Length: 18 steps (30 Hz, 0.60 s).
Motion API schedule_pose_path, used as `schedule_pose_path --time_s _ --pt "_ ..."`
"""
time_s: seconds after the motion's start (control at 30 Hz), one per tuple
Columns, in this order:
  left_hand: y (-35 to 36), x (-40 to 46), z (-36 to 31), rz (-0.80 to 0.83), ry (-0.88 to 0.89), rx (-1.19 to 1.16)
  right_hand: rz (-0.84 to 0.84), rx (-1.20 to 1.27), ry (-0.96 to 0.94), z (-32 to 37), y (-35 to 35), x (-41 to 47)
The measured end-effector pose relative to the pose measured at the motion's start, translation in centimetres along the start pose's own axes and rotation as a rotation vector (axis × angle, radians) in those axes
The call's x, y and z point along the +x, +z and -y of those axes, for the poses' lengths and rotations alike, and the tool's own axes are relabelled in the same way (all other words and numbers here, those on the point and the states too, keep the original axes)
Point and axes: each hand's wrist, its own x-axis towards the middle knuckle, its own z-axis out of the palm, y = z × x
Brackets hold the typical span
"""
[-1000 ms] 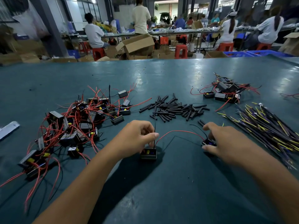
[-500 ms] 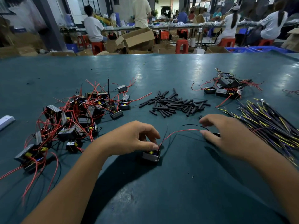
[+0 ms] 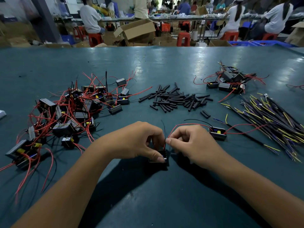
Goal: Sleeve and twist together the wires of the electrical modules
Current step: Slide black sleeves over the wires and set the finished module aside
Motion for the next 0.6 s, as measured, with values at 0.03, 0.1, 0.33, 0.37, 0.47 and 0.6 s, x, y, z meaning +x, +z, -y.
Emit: schedule_pose_path --time_s 0.03,0.1,0.33,0.37,0.47,0.6 --pt "0.1 0.1 0.0 -0.009 -0.004 0.000 0.006 0.042 0.021 0.1 0.0 0.0" --pt "0.4 0.2 0.0 -0.024 -0.008 -0.005 0.019 0.038 0.028 0.2 0.0 -0.1" --pt "0.6 0.6 0.2 -0.045 -0.048 -0.088 0.111 0.200 0.100 0.6 -0.7 -0.2" --pt "0.7 0.7 0.3 -0.062 -0.055 -0.081 0.115 0.228 0.100 0.7 -0.9 -0.2" --pt "0.9 0.9 0.5 -0.052 -0.060 -0.130 0.105 0.250 0.100 0.7 -1.0 -0.2" --pt "1.3 1.2 0.4 -0.101 -0.068 -0.233 0.088 0.281 0.119 0.8 -1.0 -0.3"
